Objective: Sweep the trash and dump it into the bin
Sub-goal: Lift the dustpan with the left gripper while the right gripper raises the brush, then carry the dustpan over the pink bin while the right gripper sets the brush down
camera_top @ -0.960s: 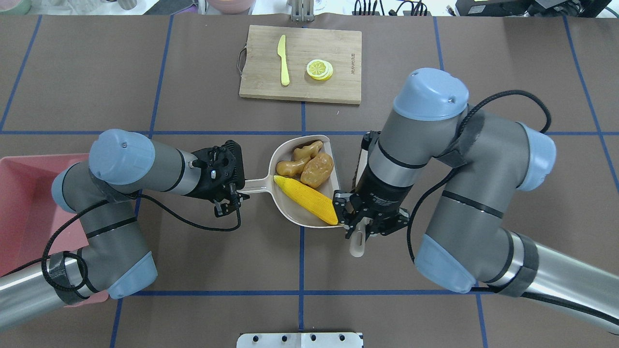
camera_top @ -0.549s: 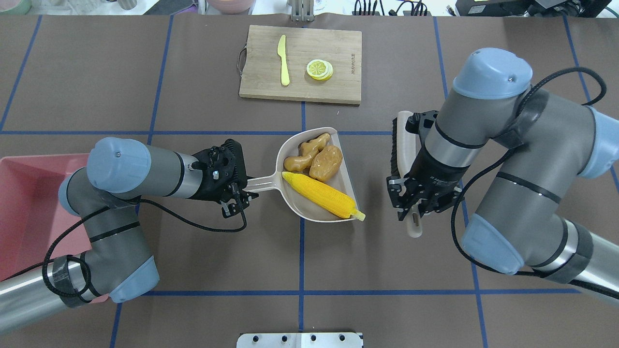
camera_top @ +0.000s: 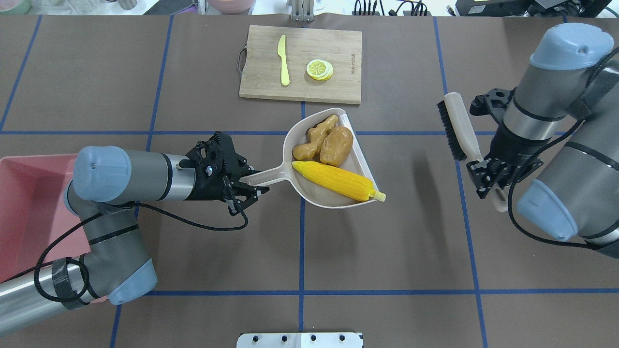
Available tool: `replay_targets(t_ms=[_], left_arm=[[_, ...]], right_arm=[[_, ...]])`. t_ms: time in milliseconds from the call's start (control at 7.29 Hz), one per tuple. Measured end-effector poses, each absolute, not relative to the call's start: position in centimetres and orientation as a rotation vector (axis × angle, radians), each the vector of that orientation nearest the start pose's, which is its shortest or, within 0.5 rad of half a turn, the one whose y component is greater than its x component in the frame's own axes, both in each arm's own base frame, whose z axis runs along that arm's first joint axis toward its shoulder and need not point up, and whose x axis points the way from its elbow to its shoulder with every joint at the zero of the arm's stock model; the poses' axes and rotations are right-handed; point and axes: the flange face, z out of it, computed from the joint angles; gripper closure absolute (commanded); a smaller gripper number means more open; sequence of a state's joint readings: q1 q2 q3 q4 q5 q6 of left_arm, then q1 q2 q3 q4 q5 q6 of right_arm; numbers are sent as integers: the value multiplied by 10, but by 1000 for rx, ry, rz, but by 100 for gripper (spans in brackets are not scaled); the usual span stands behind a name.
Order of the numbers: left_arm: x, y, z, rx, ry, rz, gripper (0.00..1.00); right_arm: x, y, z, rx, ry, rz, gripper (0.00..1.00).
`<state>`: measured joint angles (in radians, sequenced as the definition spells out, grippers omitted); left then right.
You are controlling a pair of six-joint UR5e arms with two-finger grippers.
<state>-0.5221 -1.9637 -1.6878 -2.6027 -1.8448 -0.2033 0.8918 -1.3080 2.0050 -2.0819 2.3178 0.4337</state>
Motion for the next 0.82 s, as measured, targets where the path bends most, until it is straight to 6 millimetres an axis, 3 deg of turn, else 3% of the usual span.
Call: replay_targets(t_ms=[274, 411, 549, 823], left_arm=[[444, -395, 272, 1232, 1165, 802, 100], [419, -400, 280, 1263, 1157, 772, 100], [385, -402, 294, 1283, 1133, 742, 100], [319, -395, 322, 1312, 1090, 695, 100]], right_arm=[[-227, -467, 441, -277, -706, -305, 100], [-207, -472, 466, -319, -709, -238, 100], [-193, -472, 482, -364, -721, -155, 100], [-185, -473, 507, -398, -732, -82, 100]])
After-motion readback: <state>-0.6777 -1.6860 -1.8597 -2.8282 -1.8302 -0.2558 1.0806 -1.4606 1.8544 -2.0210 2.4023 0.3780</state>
